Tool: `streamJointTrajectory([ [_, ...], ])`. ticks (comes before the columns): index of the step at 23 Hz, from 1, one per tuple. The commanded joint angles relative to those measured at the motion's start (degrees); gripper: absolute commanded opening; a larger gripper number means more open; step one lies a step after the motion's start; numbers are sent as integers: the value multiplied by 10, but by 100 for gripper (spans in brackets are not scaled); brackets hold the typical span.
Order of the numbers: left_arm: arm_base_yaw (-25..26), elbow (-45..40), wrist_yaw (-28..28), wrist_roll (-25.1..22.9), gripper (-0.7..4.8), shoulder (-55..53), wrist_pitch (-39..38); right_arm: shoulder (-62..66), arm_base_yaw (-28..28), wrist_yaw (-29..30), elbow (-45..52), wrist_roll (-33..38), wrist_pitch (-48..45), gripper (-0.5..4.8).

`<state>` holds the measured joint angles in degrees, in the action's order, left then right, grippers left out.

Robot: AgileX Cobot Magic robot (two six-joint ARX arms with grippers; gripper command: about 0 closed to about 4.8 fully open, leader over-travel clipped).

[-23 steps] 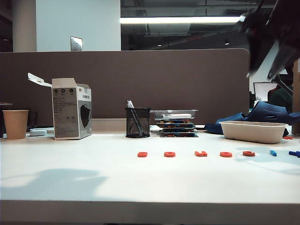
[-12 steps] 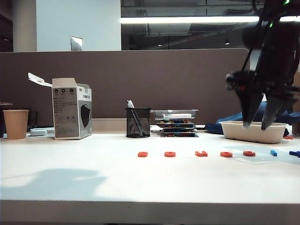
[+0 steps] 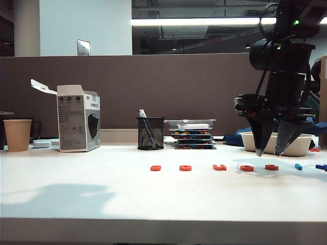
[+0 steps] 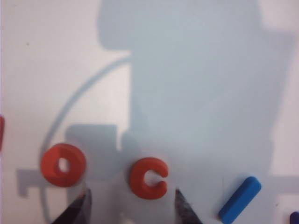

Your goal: Select the appropriate letters from the row of letter magnets placed on the table to arrange into the word "cool".

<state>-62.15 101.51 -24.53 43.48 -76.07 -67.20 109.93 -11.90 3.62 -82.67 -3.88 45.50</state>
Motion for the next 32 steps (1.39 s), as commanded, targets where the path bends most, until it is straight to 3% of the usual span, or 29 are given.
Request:
streamJointTrajectory([
  [1, 1, 1, -3, -2, -3, 2, -6, 2, 1, -11, -3, -7, -5, 221],
  [32, 1, 1, -3, -2, -3, 2, -14, 48, 1, -11, -3, -7, 6, 207],
])
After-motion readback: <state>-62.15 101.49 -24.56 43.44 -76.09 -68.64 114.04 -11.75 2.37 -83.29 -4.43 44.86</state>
